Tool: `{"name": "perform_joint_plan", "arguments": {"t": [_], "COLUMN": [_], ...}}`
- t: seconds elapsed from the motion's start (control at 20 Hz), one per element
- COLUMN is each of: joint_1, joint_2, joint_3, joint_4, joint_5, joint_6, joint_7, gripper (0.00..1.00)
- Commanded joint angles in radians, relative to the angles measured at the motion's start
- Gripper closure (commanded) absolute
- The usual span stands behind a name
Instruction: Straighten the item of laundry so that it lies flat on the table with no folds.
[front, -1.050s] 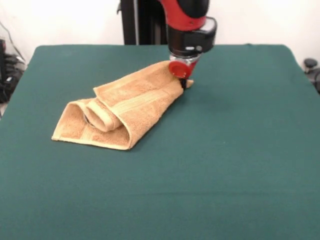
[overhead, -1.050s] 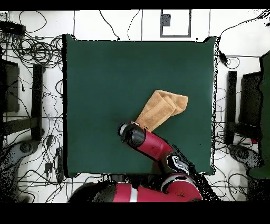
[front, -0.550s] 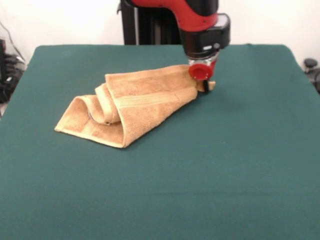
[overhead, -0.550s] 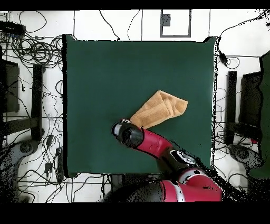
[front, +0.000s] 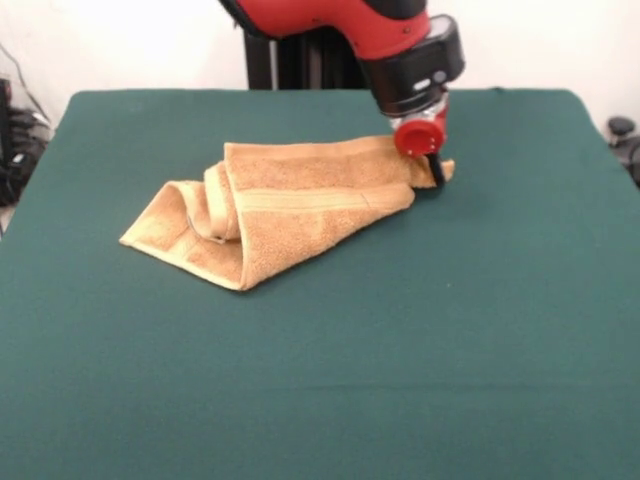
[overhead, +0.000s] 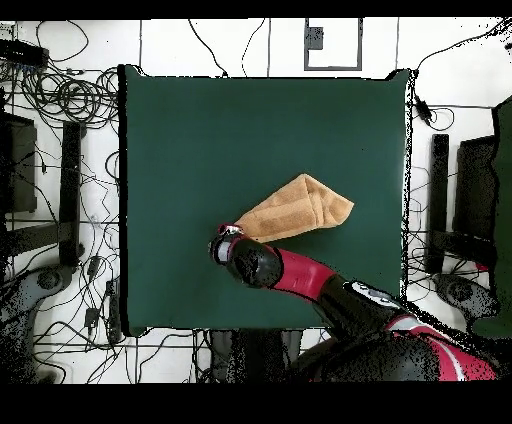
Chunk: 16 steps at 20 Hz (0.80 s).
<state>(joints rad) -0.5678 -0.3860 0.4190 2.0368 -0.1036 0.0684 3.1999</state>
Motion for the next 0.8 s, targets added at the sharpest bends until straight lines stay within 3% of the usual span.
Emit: {"name": "perform_joint_plan", "arguments": {"t": [0.05,0.2,0.4,0.55,0.8], "joint_1": [0.018,0.091,0.120,0.111,0.011], "joint_2": [0.080,0.023,0.016,0.039,0.104], "joint_3": [0.189,0.114,0.088,0.109,0.204], "joint_4": [0.013,-0.014,-0.036,-0.047,-0.032], "joint_5": [-0.043,-0.034,-0.032,-0.058,-0.136], "joint_6": [0.012,0.102,0.146,0.116,0.021], "joint_7": [-0.089,-0.083,-0.088,-0.110,-0.131], "gripper": [1.00,1.00,1.00,1.00,1.00]}}
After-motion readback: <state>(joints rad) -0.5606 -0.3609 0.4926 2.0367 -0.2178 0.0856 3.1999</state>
